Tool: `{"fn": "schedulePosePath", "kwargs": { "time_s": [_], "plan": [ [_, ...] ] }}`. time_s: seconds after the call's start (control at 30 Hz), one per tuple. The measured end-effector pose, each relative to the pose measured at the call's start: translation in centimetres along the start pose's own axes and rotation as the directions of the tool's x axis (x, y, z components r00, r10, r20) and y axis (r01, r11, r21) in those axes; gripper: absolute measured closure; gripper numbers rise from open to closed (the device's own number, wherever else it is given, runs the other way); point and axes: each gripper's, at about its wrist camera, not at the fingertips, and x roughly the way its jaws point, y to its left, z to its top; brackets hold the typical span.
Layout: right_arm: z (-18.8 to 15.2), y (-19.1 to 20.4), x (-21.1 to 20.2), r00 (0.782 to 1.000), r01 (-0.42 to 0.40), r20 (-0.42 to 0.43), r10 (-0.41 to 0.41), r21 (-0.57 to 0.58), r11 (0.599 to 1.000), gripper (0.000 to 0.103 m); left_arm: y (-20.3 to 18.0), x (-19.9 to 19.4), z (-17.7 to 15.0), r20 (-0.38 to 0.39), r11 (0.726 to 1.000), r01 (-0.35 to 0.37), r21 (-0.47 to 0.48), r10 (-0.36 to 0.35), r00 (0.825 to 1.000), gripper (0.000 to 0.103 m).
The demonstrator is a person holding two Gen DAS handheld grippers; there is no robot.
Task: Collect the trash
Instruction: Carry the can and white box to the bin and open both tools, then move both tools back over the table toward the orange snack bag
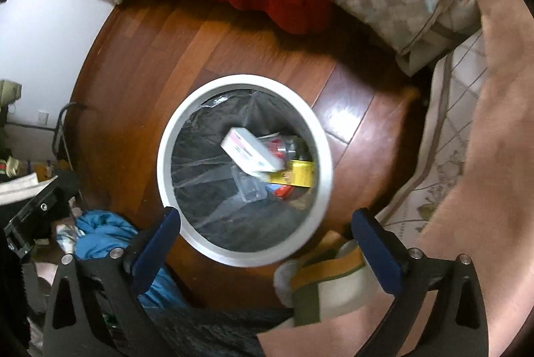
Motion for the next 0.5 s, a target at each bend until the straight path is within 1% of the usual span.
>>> {"fn": "schedulePosePath", "kwargs": {
  "time_s": [0.13,0.23,0.37,0.5],
  "plan": [
    [-1.7,0.1,-1.3,0.997,0.080,0.025,-0.079,-0.057,0.995,0.000,-0.2,-0.9,-1.4,0.011,1.000,-0.017,0.026,0.017,1.000,0.000],
    [-2.9,0.3,-2.1,0.993,0.114,0.040,-0.111,-0.081,0.990,0.000,-0.7,-1.1,-2.6,0.006,0.998,-0.034,0.048,0.034,0.999,0.000],
    [-4.1,0.4,-3.4,0.991,0.121,0.061,-0.115,-0.092,0.988,0.000,-1.0,-1.9,-3.7,0.006,0.998,-0.039,0.058,0.039,0.999,0.000],
    [-5.2,0.9,-5.4,0.990,0.116,0.094,-0.107,-0.089,0.989,0.000,-1.4,-3.7,-4.5,0.032,0.996,-0.047,0.080,0.045,0.998,0.000]
  ]
}}
